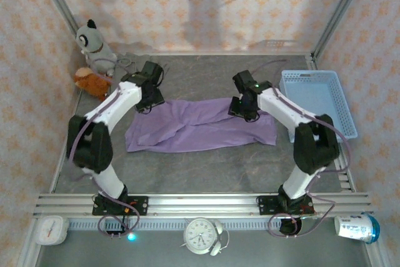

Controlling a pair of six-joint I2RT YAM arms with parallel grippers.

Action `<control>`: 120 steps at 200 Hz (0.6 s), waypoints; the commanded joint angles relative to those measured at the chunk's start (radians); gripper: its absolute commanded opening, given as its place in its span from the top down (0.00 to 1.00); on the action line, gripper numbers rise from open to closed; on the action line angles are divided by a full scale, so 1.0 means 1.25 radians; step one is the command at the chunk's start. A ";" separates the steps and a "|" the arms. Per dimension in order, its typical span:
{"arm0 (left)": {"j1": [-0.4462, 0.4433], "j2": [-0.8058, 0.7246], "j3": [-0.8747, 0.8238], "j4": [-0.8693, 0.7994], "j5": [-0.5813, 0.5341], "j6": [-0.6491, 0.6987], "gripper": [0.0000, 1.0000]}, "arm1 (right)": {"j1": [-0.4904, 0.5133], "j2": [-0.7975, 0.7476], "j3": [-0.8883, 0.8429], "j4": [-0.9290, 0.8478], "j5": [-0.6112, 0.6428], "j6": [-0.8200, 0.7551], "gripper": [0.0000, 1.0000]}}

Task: Fold and stack the mixed laundry pile

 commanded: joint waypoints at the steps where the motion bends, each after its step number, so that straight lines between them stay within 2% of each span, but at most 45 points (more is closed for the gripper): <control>1: -0.042 -0.102 -0.088 -0.015 0.098 -0.024 0.40 | -0.001 -0.051 -0.054 -0.046 -0.006 -0.010 0.57; 30: -0.163 -0.183 -0.175 0.020 0.087 -0.105 0.41 | -0.001 -0.091 -0.098 -0.054 -0.025 -0.011 0.56; 54: -0.246 -0.190 -0.211 0.037 0.029 -0.135 0.50 | -0.001 -0.103 -0.121 -0.046 -0.035 -0.004 0.56; 81: -0.265 -0.149 -0.256 0.097 0.029 -0.136 0.63 | -0.001 -0.102 -0.127 -0.042 -0.041 -0.006 0.56; 120: -0.265 -0.022 -0.232 0.125 0.021 -0.104 0.69 | -0.001 -0.108 -0.119 -0.054 -0.026 -0.013 0.56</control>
